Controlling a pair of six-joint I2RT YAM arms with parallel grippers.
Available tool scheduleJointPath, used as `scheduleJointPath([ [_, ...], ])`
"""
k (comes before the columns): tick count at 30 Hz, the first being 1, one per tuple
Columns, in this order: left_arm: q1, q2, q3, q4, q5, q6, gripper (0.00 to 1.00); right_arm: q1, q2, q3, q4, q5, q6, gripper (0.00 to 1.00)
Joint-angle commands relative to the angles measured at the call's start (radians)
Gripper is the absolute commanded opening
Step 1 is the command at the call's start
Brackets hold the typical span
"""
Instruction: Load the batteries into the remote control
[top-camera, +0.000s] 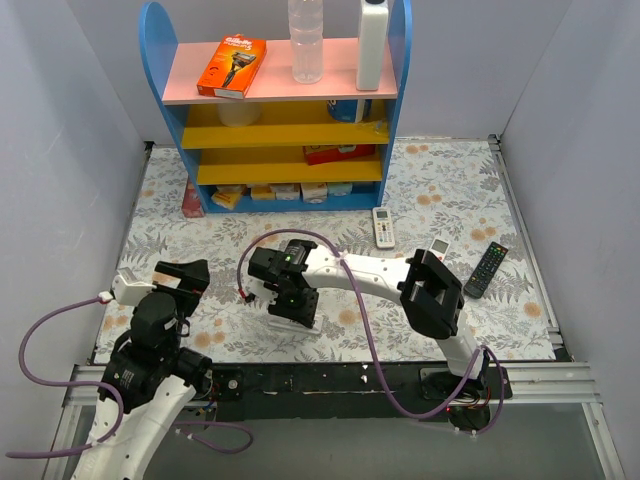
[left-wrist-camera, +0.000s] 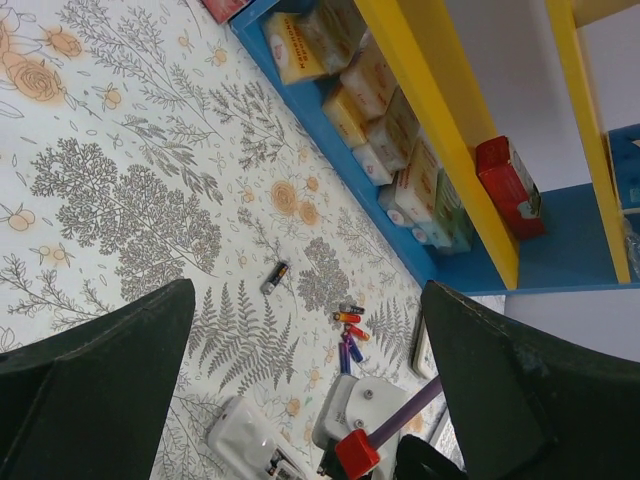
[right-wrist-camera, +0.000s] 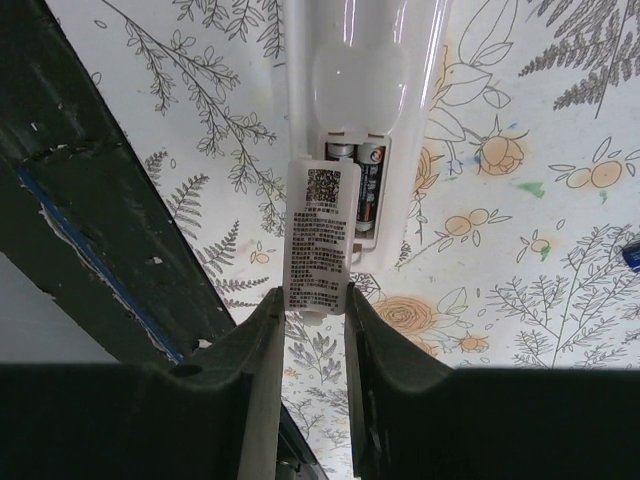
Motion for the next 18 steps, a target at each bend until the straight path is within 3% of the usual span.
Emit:
scheduleJointPath([
  [1,0.003,-0.013,0.005,0.029,-0.036,0.078,0.98,0.011,0.024,0.063,-0.036,0.028,0.012,0.01],
  [18,0.003,-0.001,-0.007,0.070,0.015,0.125,0.98,0.017,0.061,0.090,-0.058,0.062,0.055,0.01],
])
